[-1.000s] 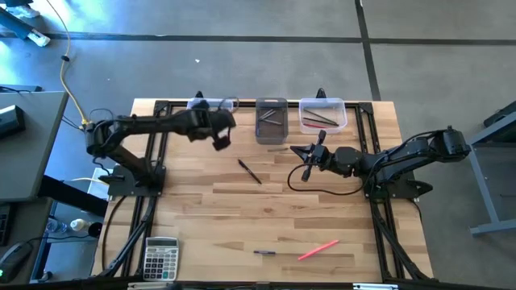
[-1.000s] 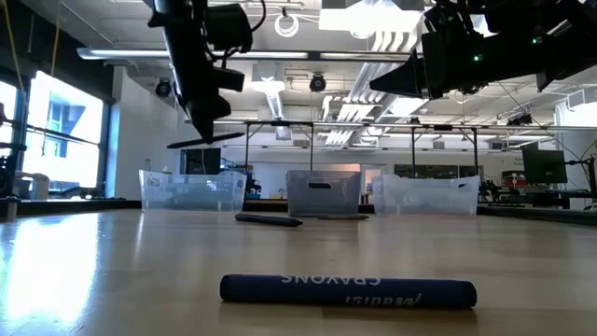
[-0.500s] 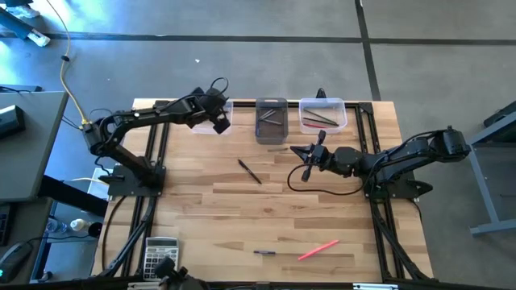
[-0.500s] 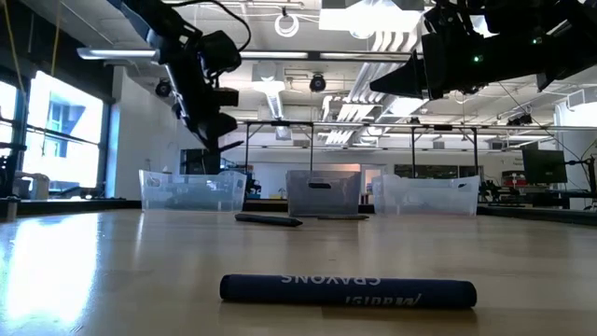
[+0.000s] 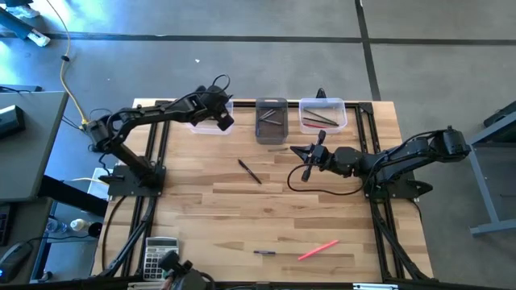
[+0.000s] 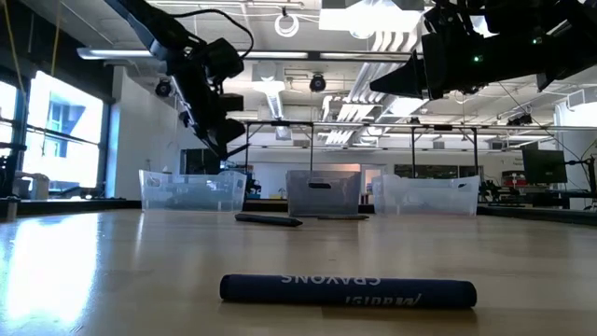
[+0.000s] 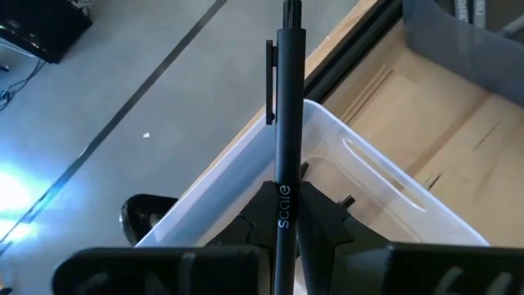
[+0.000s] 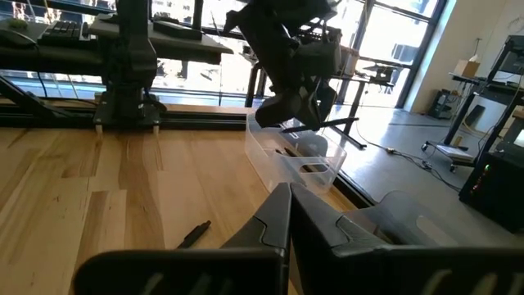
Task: Sort crayons/erasers/pens/pencils in bins
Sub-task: Put the black pen into the left transparent bin
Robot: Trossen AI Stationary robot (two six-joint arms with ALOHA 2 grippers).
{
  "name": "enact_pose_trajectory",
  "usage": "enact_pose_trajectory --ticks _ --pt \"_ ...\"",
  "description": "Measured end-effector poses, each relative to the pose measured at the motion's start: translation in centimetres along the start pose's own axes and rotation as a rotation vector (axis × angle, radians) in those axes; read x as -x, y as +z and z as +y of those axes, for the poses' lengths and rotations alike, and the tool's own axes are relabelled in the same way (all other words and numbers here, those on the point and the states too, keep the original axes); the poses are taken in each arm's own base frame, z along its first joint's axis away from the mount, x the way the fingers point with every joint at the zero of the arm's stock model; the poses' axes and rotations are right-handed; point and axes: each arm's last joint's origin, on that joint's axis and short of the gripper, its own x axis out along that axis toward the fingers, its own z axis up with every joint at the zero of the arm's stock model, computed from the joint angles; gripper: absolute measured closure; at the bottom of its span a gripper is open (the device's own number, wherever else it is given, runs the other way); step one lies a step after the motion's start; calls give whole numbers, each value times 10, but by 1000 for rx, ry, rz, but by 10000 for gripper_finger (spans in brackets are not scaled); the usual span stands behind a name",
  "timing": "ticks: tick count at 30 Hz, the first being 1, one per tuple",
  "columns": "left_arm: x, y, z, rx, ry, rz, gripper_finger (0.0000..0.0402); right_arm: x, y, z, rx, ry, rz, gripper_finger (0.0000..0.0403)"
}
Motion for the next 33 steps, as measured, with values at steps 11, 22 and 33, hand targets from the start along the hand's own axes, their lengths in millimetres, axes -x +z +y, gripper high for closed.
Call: enact_pose_trajectory --ticks 11,22,33 --pt "-21 -3 -9 -21 -2 29 389 0 0 0 0 0 0 403" --pt "-28 -11 -10 -34 30 100 389 0 0 0 0 0 0 403" --pt "-30 -25 0 -11 47 243 389 0 0 0 19 0 0 403"
